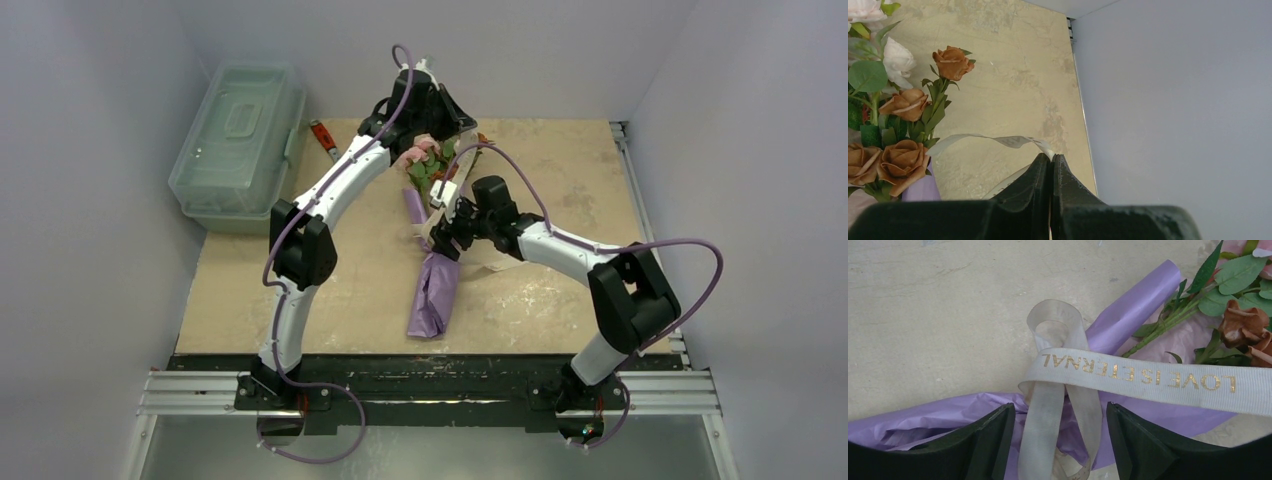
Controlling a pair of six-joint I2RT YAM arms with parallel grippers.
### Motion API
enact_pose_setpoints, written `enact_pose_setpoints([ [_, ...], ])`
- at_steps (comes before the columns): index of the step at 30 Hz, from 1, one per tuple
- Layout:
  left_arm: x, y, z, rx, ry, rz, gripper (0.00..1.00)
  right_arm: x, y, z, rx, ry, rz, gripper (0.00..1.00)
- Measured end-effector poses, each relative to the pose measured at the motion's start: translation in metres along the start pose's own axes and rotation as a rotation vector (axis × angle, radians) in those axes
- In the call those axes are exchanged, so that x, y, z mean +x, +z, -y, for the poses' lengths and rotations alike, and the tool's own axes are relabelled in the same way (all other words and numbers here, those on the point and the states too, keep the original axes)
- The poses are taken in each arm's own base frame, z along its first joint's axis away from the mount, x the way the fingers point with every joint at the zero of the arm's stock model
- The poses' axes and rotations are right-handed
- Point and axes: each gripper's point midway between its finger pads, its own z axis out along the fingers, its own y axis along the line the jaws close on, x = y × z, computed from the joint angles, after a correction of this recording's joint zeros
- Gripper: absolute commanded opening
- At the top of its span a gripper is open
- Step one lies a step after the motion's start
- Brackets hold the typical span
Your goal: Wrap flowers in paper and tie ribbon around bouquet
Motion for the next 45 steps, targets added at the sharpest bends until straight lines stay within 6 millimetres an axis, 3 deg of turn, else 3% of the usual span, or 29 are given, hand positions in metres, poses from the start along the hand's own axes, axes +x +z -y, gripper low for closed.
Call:
enact_pose_setpoints([
  [8,-0.001,0.000,-0.001,-0.003,-0.001,0.001,0.00,0.009,0.005,0.002,0.000,0.013,-0.038,0.56],
  [17,-0.002,0.000,-0.004,-0.008,-0.004,0.002,0.00,0.012,0.002,0.004,0.006,0.010,-0.068,0.16],
  [25,-0.005,0.001,-0.011,-0.042,-0.025,0.023,0.00,0.011,0.000,0.005,0.010,0.011,-0.086,0.01],
  [32,0.003,0.004,-0.038,-0.139,-0.066,0.026,0.00,0.011,-0.003,0.007,0.027,0.020,-0.096,0.00],
  [40,0.010,0.005,-0.058,-0.212,-0.100,0.025,0.00,-0.019,-0.019,0.014,0.088,0.002,-0.019,0.00],
  [45,0.007,0.005,-0.064,-0.237,-0.098,0.045,0.00,-0.023,-0.022,0.018,0.112,0.004,-0.012,0.00],
])
